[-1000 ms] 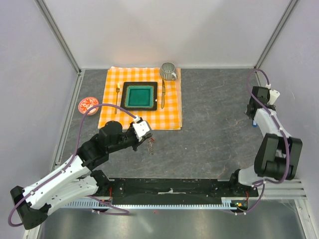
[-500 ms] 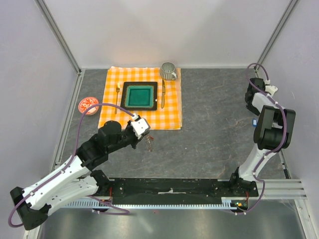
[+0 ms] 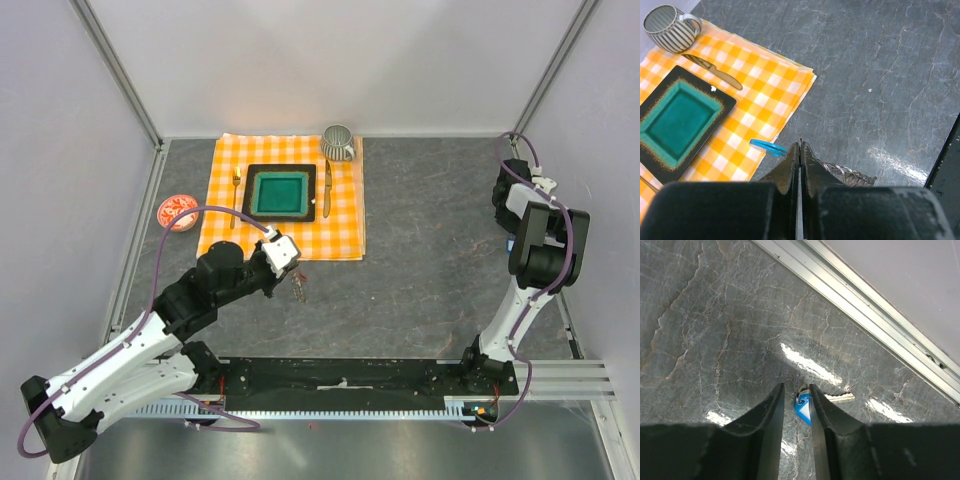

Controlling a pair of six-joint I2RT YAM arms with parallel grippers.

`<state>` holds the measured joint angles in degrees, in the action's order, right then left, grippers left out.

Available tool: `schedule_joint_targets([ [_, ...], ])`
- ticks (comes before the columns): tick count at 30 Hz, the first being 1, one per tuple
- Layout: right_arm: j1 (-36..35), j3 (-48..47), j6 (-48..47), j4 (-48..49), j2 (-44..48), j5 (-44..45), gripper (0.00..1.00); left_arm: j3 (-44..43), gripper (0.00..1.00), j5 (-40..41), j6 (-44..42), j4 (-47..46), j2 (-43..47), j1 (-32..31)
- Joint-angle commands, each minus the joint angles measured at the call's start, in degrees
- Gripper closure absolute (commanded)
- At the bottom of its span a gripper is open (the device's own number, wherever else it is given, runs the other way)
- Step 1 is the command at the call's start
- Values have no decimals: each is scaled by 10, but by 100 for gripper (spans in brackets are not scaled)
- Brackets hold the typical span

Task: Put the keys on the keyring

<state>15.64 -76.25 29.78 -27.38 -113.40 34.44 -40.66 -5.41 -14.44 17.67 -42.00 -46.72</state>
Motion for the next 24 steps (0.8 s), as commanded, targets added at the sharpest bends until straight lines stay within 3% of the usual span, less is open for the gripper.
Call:
schedule_joint_targets([
  [1, 1, -17, 5, -5, -11, 4, 69, -11, 98, -1, -12, -27, 2, 5],
  [17, 0, 0, 5, -12, -5, 12, 81, -11, 98, -11, -12, -29, 5, 7],
  [24, 1, 15, 3, -11, 12, 7, 99, -10, 98, -14, -11, -28, 8, 7],
])
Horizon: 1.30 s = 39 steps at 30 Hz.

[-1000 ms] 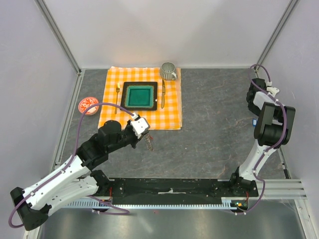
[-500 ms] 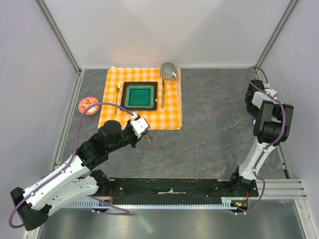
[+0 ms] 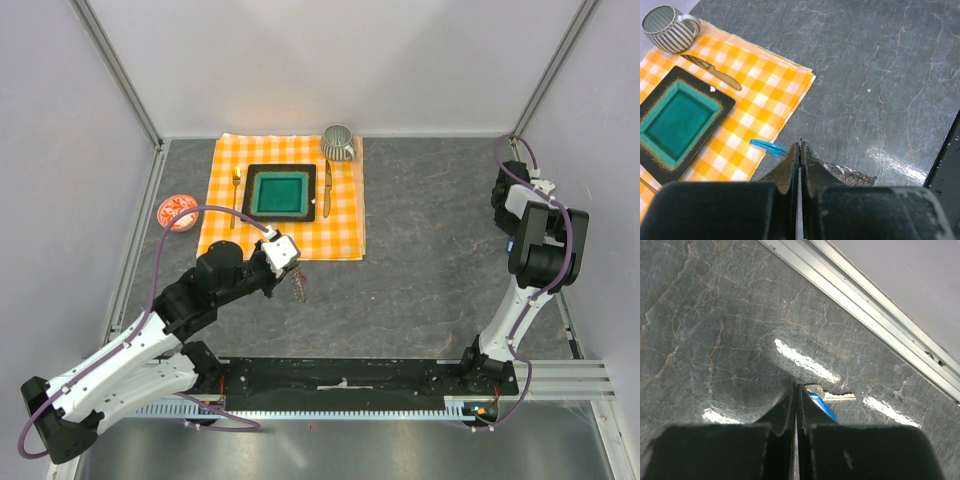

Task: Put the keys on the keyring

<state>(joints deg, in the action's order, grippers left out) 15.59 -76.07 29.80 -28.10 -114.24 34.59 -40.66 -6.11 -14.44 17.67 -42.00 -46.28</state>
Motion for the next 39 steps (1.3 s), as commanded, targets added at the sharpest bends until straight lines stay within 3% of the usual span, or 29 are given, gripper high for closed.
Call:
schedule_joint_targets([
  [1, 1, 16, 1, -3, 23, 4, 100, -11, 98, -7, -11, -29, 8, 4],
  [12, -26, 94, -76, 32, 145, -71, 100, -12, 98, -22, -9, -35, 17, 8],
  [20, -99, 166, -220, 67, 250, -261, 100, -6, 98, -42, -14, -45, 29, 13],
  [31, -256, 217, -362, 64, 429, -505, 100, 4, 98, -80, -38, -57, 38, 14],
  [39, -335, 238, -444, 67, 538, -618, 98, 14, 98, -146, -45, -112, 39, 14],
])
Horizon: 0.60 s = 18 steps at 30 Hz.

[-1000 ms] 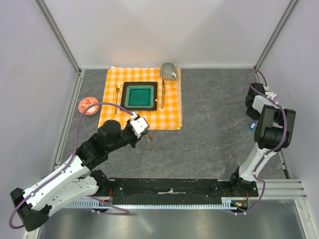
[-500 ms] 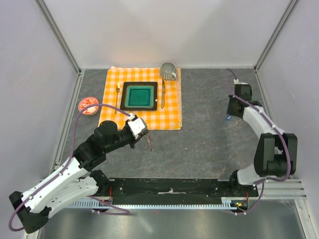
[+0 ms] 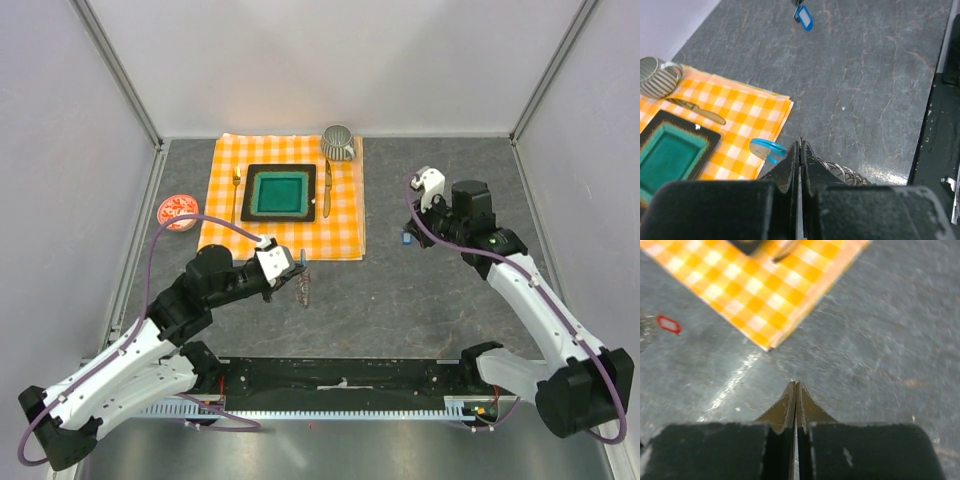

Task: Put the keys on the keyring

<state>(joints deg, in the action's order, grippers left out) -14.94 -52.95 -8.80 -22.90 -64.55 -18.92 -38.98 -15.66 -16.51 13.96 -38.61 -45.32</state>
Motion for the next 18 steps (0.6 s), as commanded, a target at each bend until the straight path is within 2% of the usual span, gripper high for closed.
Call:
schedule_joint_targets([
  [1, -38, 7, -71, 14, 46, -105, 97, -5, 98, -65, -24, -80, 2, 4],
  [8, -95, 22, -100, 30, 112, -191, 96, -23, 98, -134, -39, -117, -38, 4],
  [14, -105, 41, -112, 52, 152, -326, 100, -43, 98, -197, -84, -133, -69, 5],
  [18, -106, 47, -98, 70, 160, -371, 100, -60, 98, -241, -115, -138, -102, 4],
])
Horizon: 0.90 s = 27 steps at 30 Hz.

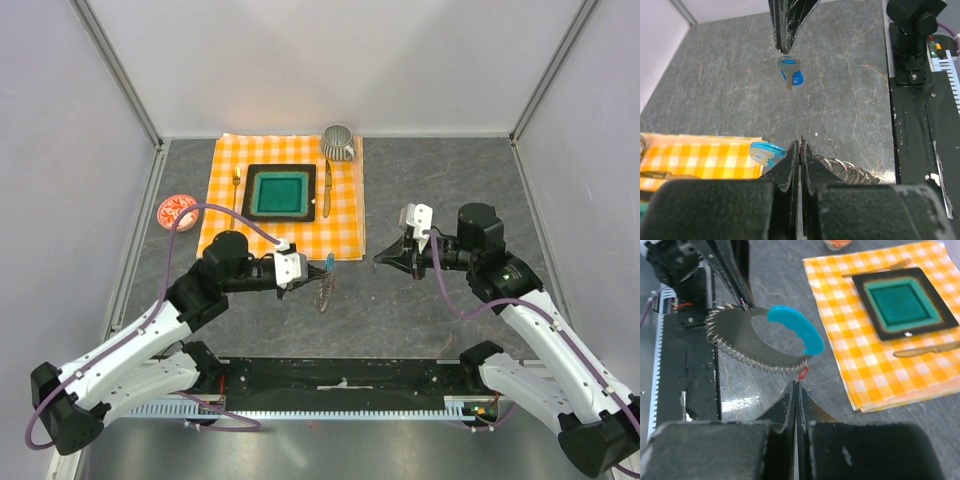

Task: Put the keys on the keyring

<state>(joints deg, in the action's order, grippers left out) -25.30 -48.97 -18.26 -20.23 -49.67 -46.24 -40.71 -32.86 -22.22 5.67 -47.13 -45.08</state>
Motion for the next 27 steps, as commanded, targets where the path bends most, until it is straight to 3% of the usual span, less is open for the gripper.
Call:
schedule_joint_targets([
  [1, -3, 9, -4, 45, 12, -104, 100, -50, 98, -86, -67, -52, -30, 3],
  [14, -40, 42, 20, 128, -12, -141, 100, -65, 98, -161, -124, -55, -90, 1],
  [27, -92, 45, -9, 150, -30, -121, 100, -53, 98, -142, -160, -44, -88, 1],
])
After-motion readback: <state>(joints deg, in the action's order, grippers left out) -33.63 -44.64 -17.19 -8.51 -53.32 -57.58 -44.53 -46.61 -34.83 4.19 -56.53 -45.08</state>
